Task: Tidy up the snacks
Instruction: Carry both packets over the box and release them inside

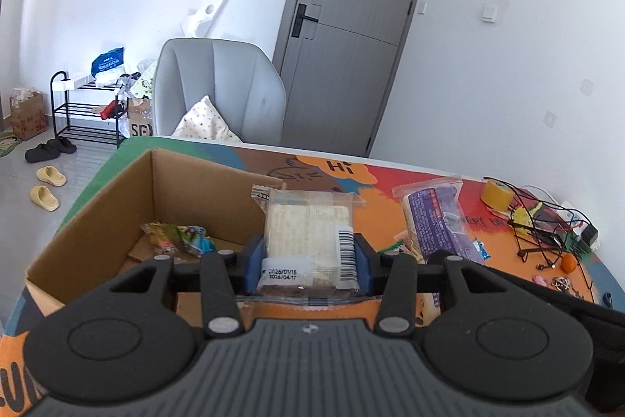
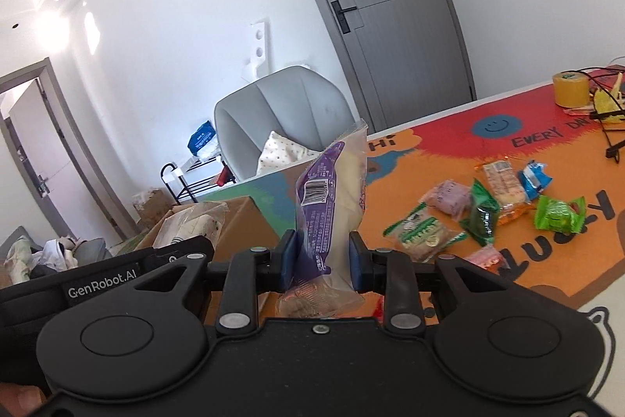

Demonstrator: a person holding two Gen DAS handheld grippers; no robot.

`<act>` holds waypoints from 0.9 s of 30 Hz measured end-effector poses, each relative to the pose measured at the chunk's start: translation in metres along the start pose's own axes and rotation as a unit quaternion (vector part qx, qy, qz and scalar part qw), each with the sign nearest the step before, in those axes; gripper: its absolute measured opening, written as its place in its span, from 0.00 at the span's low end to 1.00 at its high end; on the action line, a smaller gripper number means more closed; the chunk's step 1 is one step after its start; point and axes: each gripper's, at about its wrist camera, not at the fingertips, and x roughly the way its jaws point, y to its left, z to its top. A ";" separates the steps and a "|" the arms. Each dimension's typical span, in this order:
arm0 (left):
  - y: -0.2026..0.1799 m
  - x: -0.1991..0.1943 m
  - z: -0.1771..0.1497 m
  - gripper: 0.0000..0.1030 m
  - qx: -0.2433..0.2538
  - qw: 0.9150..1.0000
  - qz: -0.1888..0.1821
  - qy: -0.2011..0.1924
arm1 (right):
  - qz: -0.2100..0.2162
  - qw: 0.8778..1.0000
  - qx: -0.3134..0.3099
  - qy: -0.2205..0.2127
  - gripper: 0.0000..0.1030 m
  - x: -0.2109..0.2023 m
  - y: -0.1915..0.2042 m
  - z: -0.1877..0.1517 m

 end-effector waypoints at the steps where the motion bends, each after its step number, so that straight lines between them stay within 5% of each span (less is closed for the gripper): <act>1: 0.005 -0.002 0.002 0.44 -0.003 1.000 0.003 -0.003 | 0.006 1.000 -0.005 0.001 0.28 0.003 0.007 0.001; 21: 0.103 0.007 0.018 0.44 -0.071 0.994 0.087 -0.006 | 0.080 0.995 -0.055 0.015 0.27 0.056 0.092 0.014; 27: 0.122 0.013 0.018 0.46 -0.095 0.993 0.074 0.000 | 0.096 0.993 -0.066 0.031 0.27 0.069 0.110 0.008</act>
